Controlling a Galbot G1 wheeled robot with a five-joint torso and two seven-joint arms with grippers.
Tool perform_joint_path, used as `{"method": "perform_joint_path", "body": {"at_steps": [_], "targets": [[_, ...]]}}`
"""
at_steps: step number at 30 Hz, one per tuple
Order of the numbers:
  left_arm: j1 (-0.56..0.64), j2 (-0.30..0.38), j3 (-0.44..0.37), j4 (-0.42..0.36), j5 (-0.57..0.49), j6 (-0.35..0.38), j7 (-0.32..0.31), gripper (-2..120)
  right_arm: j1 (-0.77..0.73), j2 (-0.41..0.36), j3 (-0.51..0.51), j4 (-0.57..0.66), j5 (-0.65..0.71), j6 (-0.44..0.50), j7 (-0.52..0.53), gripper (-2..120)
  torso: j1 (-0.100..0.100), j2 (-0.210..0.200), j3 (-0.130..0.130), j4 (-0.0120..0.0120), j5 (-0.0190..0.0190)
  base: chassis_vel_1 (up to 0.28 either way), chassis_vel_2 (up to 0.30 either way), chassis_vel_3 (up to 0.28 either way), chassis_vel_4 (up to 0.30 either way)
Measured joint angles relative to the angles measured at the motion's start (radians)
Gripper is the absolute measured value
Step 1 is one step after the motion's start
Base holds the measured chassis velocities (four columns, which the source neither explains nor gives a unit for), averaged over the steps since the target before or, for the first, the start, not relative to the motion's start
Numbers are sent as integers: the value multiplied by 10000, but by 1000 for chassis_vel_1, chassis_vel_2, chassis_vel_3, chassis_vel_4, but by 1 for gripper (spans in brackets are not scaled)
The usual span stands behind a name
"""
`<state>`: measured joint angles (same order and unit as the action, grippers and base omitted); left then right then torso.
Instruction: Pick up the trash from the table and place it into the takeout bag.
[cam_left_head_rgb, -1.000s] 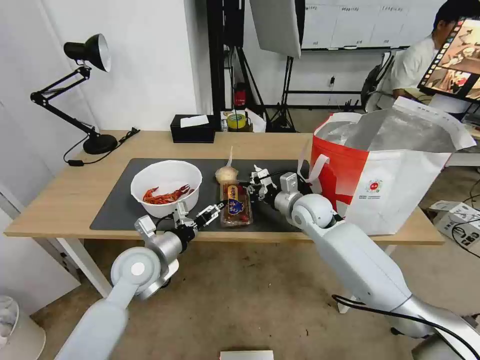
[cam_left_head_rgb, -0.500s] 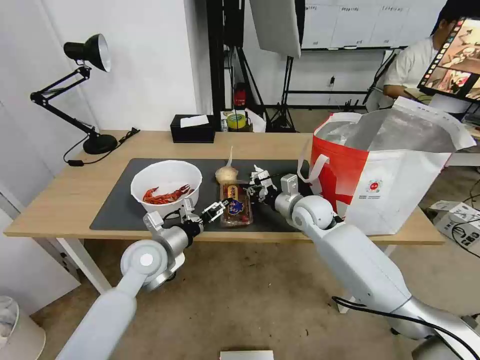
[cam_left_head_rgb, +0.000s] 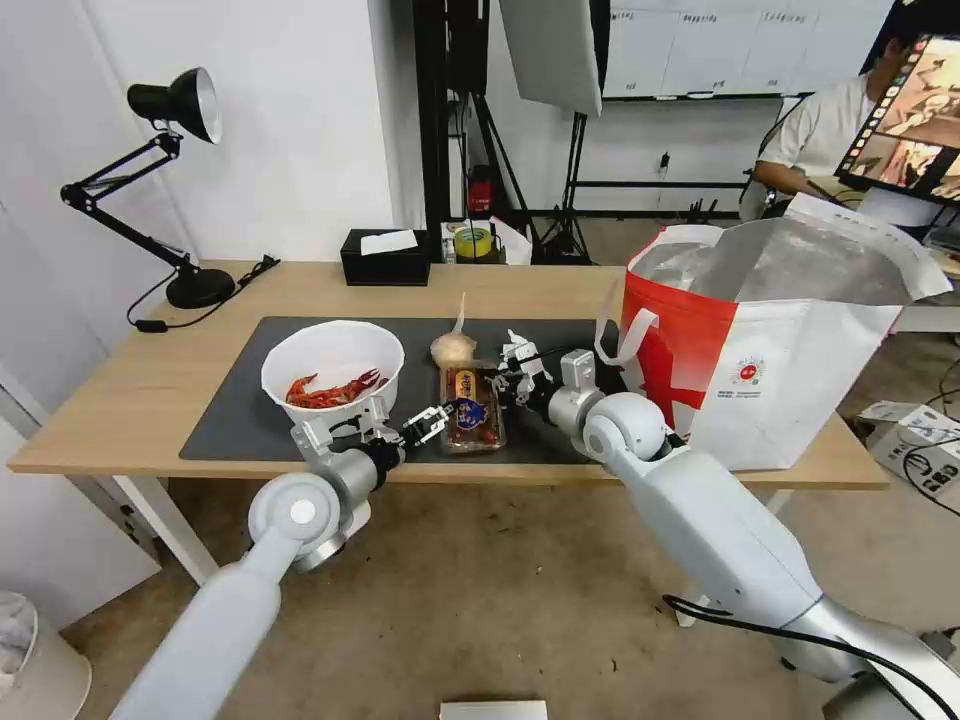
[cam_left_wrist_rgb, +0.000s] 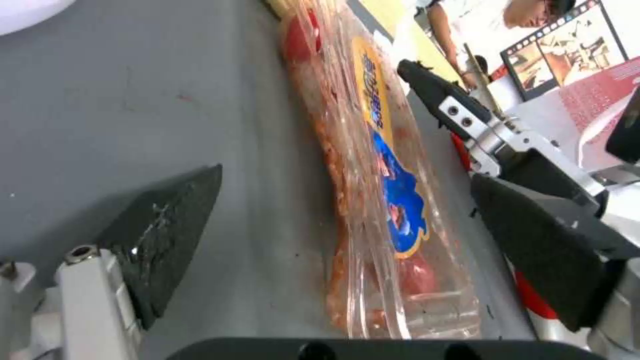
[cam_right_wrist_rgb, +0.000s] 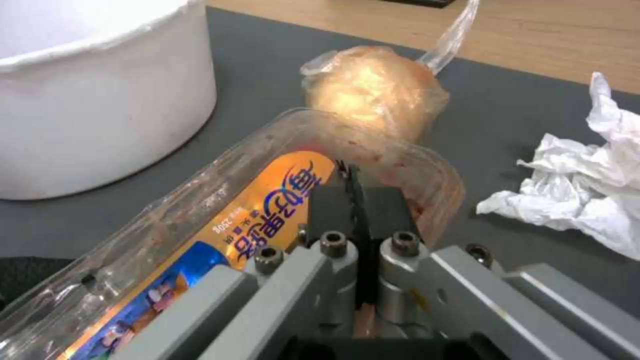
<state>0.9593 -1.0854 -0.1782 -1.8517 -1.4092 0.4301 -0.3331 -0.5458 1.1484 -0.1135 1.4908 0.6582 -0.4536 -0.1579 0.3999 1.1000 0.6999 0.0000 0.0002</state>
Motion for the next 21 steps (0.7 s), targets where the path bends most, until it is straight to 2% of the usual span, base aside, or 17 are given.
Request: {"method": "perform_joint_path", "body": {"at_steps": [21], "targets": [[-319, -25, 287, 197, 10, 151, -39, 100, -1, -2, 21, -5, 6, -22, -11, 0, 0, 1, -1, 0, -1, 0, 0, 0, 0]]}}
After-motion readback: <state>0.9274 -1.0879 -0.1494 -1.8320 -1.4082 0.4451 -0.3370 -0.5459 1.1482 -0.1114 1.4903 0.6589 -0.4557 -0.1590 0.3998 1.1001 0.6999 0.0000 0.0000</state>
